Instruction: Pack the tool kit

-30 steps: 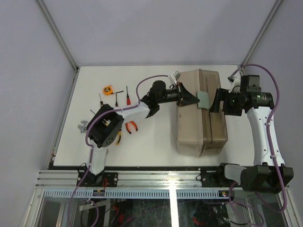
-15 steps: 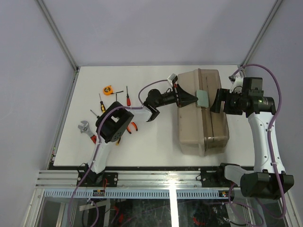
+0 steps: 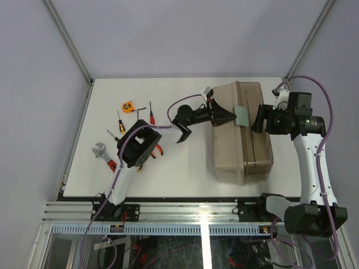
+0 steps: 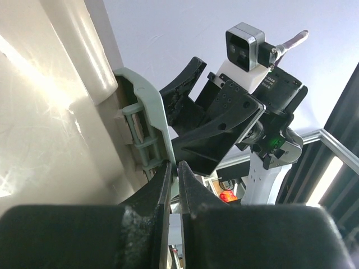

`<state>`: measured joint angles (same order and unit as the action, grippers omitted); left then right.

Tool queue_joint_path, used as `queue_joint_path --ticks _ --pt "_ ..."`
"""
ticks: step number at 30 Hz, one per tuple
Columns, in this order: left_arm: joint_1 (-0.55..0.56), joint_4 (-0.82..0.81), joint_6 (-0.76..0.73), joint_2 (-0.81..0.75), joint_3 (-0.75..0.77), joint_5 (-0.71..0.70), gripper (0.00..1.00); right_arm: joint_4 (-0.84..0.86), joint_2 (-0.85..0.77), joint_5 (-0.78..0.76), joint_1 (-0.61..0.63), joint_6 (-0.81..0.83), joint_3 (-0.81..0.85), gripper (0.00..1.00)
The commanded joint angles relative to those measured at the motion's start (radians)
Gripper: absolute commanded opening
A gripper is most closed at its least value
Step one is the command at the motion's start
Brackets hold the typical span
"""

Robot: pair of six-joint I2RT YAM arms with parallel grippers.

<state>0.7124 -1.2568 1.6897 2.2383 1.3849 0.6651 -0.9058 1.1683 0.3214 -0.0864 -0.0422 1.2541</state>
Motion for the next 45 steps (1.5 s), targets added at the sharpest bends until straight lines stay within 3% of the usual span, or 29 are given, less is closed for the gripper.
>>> queue_joint_path --ticks 1,7,18,23,33,40,45 --pt "0.146 0.121 -0.144 0.122 0.017 0.069 0.05 -0.115 0.058 0.250 0.045 -0.062 -0.116 0.78" --pt "0.146 0.511 -0.383 0.050 0.022 0.087 0.41 -0.119 0.042 0.213 0.045 -0.057 -0.129 0.78" --pt "0.121 1.083 -0.708 -0.114 -0.030 -0.043 0.52 -0.105 0.053 0.207 0.044 -0.084 -0.063 0.78" --pt "0.116 1.247 -0.809 -0.150 -0.039 -0.119 0.55 -0.110 0.053 0.220 0.038 -0.092 -0.017 0.78" --pt "0.079 1.296 -0.834 -0.196 -0.100 -0.139 0.61 -0.096 0.043 0.270 0.034 -0.132 0.056 0.78" --pt "0.055 1.238 -0.793 -0.197 -0.126 -0.093 0.83 -0.088 0.033 0.279 0.033 -0.144 0.046 0.78" --pt "0.037 1.240 -0.757 -0.196 -0.145 -0.104 0.86 -0.088 0.032 0.275 0.033 -0.150 0.052 0.78"
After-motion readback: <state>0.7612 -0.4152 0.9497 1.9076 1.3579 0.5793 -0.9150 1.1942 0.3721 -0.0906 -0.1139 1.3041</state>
